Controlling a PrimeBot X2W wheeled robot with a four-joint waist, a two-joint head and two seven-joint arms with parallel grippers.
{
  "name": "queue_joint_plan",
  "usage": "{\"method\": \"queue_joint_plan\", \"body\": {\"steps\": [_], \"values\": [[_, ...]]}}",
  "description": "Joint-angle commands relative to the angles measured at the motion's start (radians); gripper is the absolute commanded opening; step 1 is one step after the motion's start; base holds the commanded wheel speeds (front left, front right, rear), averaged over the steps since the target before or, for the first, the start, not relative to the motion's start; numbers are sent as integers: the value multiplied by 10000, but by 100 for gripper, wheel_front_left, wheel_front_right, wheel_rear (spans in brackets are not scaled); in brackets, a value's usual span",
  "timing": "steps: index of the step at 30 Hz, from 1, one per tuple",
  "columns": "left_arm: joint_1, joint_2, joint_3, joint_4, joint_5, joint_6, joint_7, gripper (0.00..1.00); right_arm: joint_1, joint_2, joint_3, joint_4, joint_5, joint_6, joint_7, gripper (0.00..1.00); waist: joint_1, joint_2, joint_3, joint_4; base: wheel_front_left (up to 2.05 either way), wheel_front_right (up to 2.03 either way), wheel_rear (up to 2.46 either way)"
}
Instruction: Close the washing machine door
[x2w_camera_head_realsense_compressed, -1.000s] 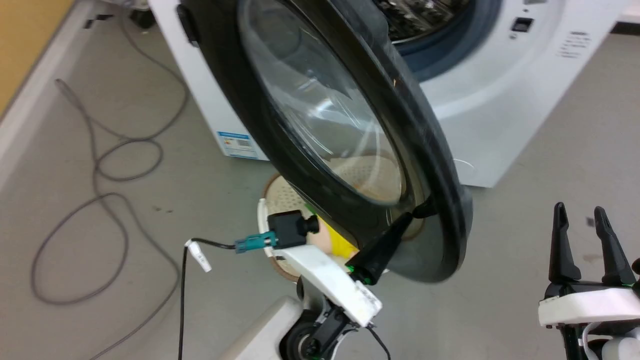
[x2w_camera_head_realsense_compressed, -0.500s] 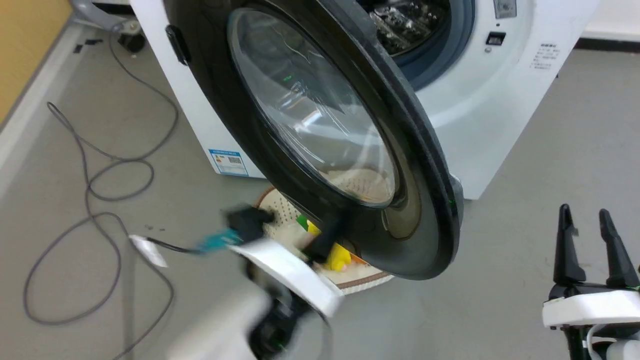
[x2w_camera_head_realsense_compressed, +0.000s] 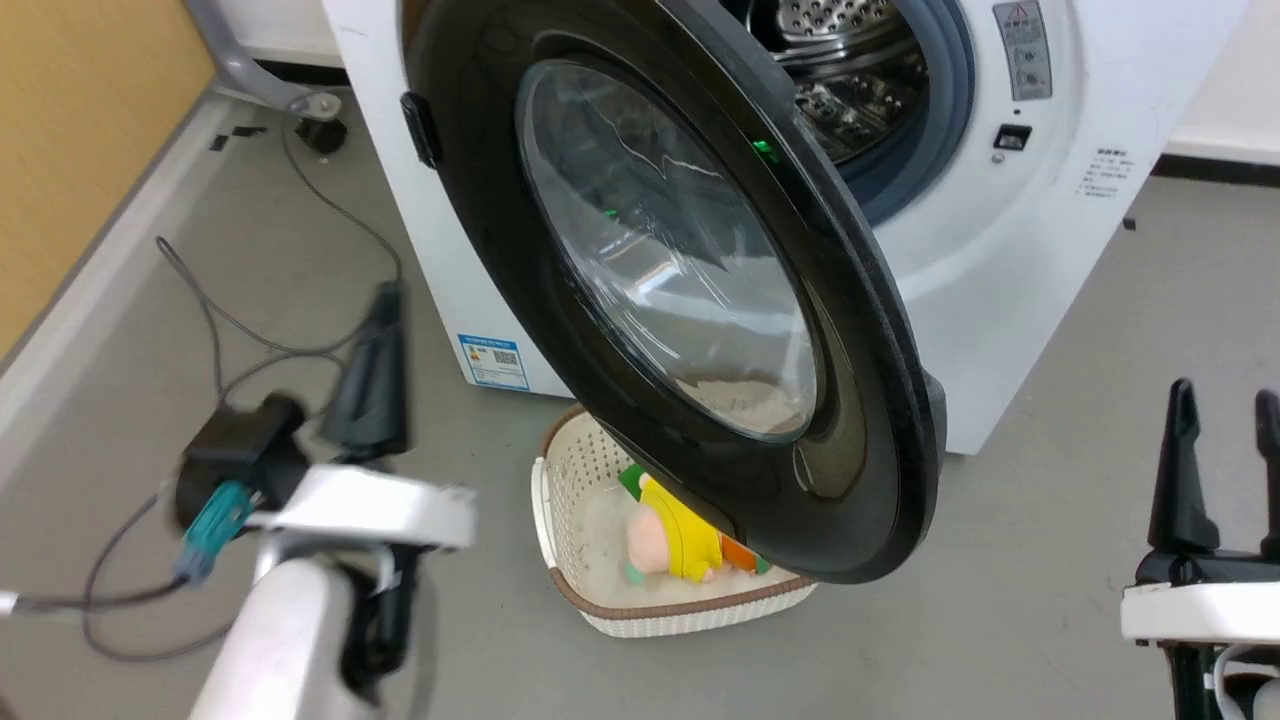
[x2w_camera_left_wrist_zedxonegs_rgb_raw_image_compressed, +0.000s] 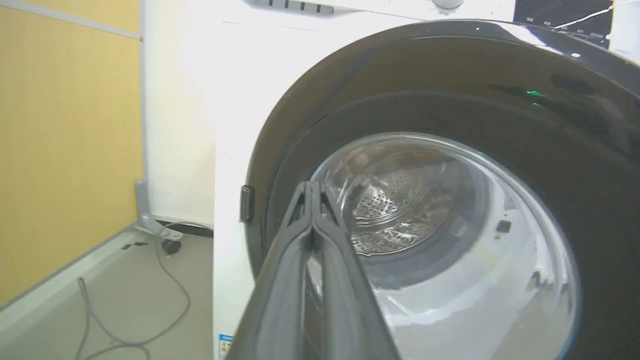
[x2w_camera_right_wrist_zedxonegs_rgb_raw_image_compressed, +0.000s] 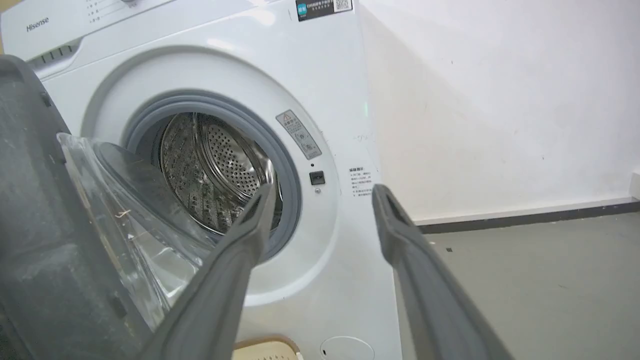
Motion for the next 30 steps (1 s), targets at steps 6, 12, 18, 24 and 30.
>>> {"method": "queue_joint_plan", "body": {"steps": [6,12,18,24,30], "values": [[1487,467,949,-943,2559,1463,-41,100,-240,7,-89,-979,254,8,-44,100,1,0,-301,315,0,0,0],[2481,428,1203,-1184,3179,2020,-41,100,-602,7,317,-1877,718,8,-44,100,1,0,-474,553,0,0,0],[3192,218,1570,-1115,3164,2246,-41,100,-881,7,2089,-3296,701,8,-44,0,1,0,-597,759,0,0,0],[3405,-36,1727,-1141,3031,2041,-41,100,-865,-574,4295,-3615,1015,8,-44,0,1,0,-642,873,0,0,0],[3429,-258,1792,-1078,3100,1860,-41,100,-792,-2054,6450,-2772,1150,8,-44,0,1,0,-621,847,0,0,0]]}}
